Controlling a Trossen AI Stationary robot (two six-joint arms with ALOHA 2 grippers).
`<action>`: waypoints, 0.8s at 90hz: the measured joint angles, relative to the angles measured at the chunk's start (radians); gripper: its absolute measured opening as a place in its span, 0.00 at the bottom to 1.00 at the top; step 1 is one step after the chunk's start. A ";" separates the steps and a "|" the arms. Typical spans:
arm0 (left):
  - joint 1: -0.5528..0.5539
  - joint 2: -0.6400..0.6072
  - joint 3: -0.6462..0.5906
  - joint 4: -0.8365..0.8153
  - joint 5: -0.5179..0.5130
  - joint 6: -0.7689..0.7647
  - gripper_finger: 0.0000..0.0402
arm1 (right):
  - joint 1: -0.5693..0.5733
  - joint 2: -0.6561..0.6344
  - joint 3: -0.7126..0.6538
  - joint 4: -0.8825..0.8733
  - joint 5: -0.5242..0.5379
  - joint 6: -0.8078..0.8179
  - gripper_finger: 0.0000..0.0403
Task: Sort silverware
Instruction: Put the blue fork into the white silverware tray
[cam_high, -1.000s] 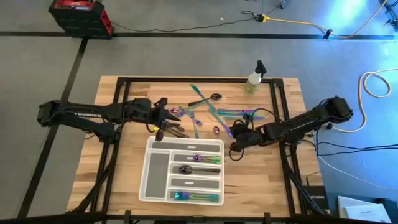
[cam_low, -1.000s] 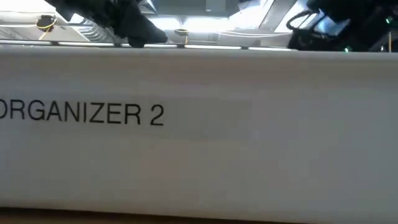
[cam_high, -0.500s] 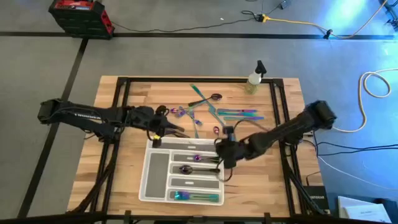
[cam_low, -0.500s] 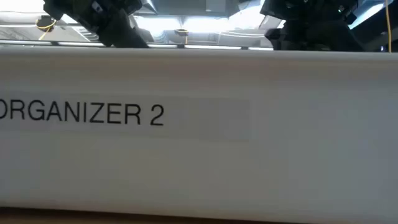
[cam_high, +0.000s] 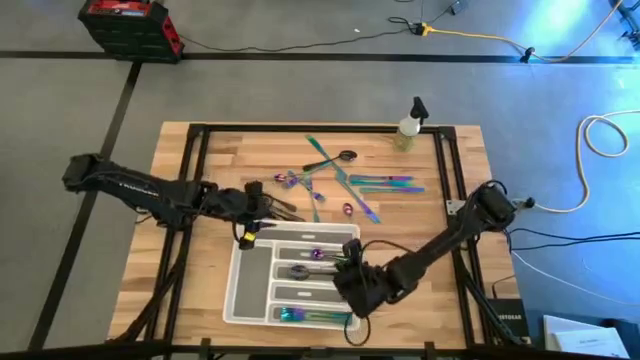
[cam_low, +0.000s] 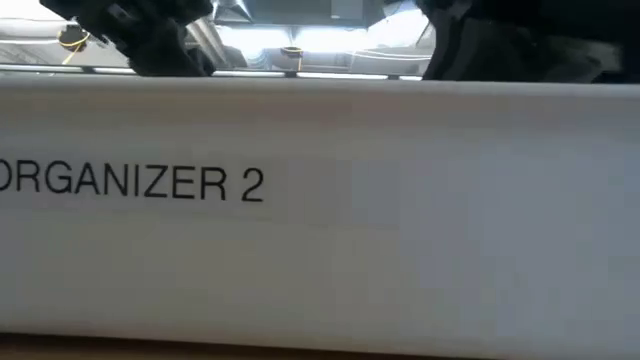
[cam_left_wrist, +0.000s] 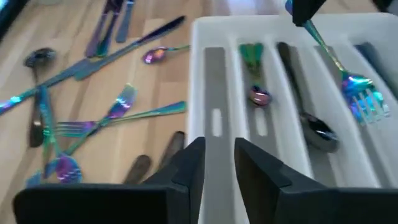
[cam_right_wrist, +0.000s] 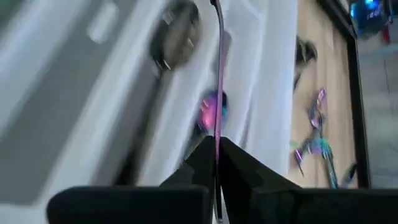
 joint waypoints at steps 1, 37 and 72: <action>-0.004 0.000 0.000 0.000 0.000 -0.005 0.18 | 0.003 0.003 0.001 0.006 0.000 -0.001 0.00; -0.185 0.077 0.000 0.021 -0.133 -0.185 0.18 | 0.023 0.069 0.010 0.072 -0.102 0.083 0.00; -0.328 0.219 0.000 0.178 -0.191 -0.075 0.18 | 0.024 0.100 0.010 0.121 -0.174 0.093 0.00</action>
